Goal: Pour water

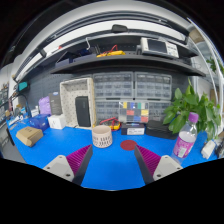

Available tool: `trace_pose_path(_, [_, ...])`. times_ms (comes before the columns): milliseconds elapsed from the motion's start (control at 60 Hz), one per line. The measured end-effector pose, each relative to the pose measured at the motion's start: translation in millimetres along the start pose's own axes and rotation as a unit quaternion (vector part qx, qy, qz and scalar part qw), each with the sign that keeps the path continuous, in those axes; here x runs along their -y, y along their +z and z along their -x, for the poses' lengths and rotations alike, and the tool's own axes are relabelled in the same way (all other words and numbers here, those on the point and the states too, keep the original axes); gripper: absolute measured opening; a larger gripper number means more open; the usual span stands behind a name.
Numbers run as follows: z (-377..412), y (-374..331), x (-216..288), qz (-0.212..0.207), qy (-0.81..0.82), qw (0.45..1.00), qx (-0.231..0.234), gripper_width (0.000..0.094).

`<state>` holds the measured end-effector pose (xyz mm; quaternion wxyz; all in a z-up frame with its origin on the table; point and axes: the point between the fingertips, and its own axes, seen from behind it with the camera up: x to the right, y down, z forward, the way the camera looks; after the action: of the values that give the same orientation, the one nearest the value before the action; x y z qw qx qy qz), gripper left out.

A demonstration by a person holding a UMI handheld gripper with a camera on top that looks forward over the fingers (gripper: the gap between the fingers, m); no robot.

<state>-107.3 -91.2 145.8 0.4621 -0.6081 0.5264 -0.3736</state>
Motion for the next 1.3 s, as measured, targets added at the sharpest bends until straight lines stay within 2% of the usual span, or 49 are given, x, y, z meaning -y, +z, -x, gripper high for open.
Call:
trace_pose_path(217, [-44, -29, -34, -0.028, 0.024, 0.999, -0.004, 0.0873])
trace_pose_path(350, [-103, -51, -67, -0.029, 0.029, 0.998, -0.055, 0.0872])
trace_pose_path(483, [-158, -57, -78, -0.045, 0.043, 0.992, -0.105, 0.0861])
trace_pose_path(633, [-202, -38, -62, -0.070, 0.036, 0.988, -0.132, 0.0861])
trace_pose_path(883, [-225, 9, -17, -0.108, 0.006, 0.987, -0.120, 0.0854])
trace_pose_path(933, [-227, 15, -14, -0.108, 0.003, 0.987, -0.121, 0.0822])
trace_pose_path(1117, [-226, 30, -14, -0.110, -0.009, 0.986, -0.125, 0.0540])
trace_pose_path(1183, [-226, 31, -13, -0.115, -0.008, 0.985, -0.125, 0.0515])
trace_pose_path(1300, [-226, 30, -12, -0.117, -0.011, 0.985, -0.125, 0.0418])
